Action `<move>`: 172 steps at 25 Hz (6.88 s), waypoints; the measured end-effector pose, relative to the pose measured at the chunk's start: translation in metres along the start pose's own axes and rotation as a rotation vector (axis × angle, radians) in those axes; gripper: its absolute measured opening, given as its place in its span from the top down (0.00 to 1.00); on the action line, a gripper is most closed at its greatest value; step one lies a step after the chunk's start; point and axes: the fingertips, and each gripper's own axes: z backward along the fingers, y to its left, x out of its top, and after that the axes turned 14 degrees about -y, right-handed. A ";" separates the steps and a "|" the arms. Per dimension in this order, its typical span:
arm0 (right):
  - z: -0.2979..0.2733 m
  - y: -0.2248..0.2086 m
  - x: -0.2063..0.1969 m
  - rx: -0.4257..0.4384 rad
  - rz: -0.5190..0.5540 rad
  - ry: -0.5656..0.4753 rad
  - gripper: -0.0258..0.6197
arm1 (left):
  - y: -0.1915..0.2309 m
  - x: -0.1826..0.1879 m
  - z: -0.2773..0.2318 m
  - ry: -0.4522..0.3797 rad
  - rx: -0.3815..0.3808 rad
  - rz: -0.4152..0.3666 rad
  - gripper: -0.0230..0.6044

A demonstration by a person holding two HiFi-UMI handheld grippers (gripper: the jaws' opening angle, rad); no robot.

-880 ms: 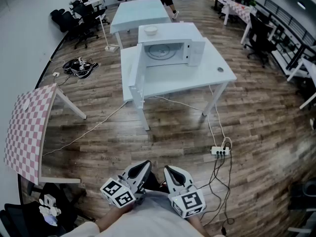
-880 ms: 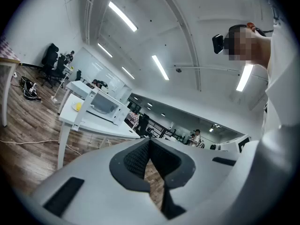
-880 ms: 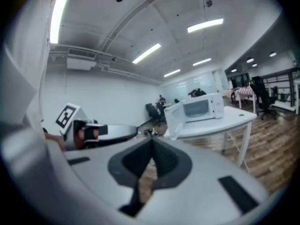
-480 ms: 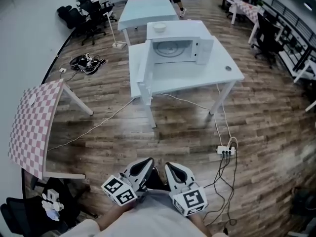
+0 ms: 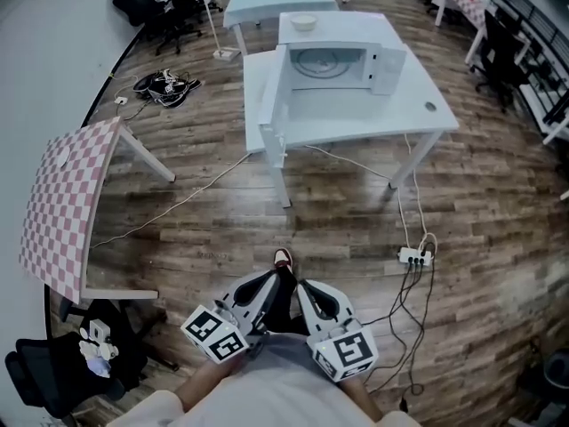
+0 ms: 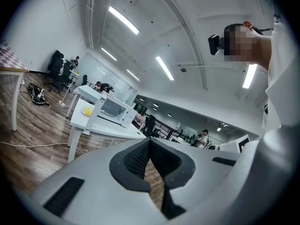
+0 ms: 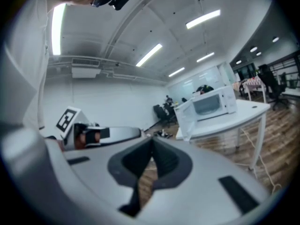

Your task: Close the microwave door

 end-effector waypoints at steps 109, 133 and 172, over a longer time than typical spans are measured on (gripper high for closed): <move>-0.351 -0.232 0.067 0.146 -0.044 0.157 0.92 | 0.254 0.090 -0.254 0.057 0.043 0.024 0.94; -0.329 -0.276 0.070 0.210 -0.058 0.228 0.92 | 0.227 0.057 -0.302 0.091 -0.023 0.041 0.94; -0.269 -0.359 0.102 0.250 -0.002 0.189 0.92 | 0.169 0.019 -0.378 0.039 -0.044 -0.058 0.94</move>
